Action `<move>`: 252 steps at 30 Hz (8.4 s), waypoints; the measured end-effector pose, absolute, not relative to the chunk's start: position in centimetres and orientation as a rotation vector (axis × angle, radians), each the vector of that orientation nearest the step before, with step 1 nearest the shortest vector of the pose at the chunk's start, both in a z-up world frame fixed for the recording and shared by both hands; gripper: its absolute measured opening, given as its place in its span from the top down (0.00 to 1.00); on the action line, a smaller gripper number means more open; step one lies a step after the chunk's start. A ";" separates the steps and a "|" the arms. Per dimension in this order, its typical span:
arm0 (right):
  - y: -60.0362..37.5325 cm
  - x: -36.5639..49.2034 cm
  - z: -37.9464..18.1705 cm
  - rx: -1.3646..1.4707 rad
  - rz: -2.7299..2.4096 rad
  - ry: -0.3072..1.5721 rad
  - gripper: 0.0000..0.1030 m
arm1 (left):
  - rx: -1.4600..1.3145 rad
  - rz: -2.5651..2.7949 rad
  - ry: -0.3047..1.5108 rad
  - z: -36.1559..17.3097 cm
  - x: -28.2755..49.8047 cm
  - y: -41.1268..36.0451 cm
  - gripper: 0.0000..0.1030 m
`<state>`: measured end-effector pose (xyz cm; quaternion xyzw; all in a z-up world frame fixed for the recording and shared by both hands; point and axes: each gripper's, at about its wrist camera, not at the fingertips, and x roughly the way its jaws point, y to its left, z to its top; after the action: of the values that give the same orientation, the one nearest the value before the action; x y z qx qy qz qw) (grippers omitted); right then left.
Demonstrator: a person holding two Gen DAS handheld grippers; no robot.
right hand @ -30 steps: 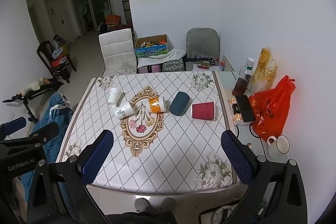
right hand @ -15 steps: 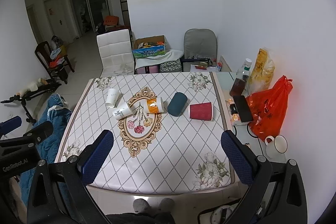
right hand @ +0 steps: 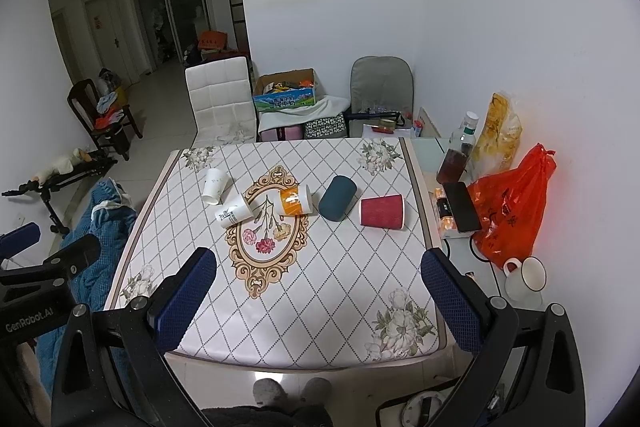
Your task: Flip cup upside down
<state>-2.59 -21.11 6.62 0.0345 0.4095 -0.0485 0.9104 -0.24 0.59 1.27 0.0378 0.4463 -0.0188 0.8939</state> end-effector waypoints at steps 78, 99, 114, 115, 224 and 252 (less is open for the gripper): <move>-28.4 9.2 -18.5 0.099 -0.137 1.314 0.00 | 0.262 0.021 1.192 -14.6 18.9 -7.6 0.00; -30.4 17.6 -33.5 0.227 -0.221 1.648 0.00 | 1.077 -0.502 1.227 -32.5 33.9 -20.0 0.01; -32.0 18.1 -35.1 0.288 -0.261 1.697 0.00 | 1.185 -0.679 1.249 -37.5 34.5 -22.8 0.07; -32.1 18.0 -35.0 0.287 -0.263 1.698 0.00 | 1.187 -0.683 1.250 -37.7 34.6 -22.9 0.11; -21.7 16.8 -31.8 0.310 0.061 1.607 0.07 | 0.040 0.098 1.564 -31.5 16.8 1.7 0.11; -20.2 16.7 -26.8 0.143 0.099 1.591 0.22 | 0.071 0.049 1.508 -32.3 16.1 1.7 0.11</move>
<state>16.70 -20.23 -26.84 0.0641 0.7133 0.0445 0.6965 16.09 1.72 -32.26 0.0320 0.6844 0.0225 0.7281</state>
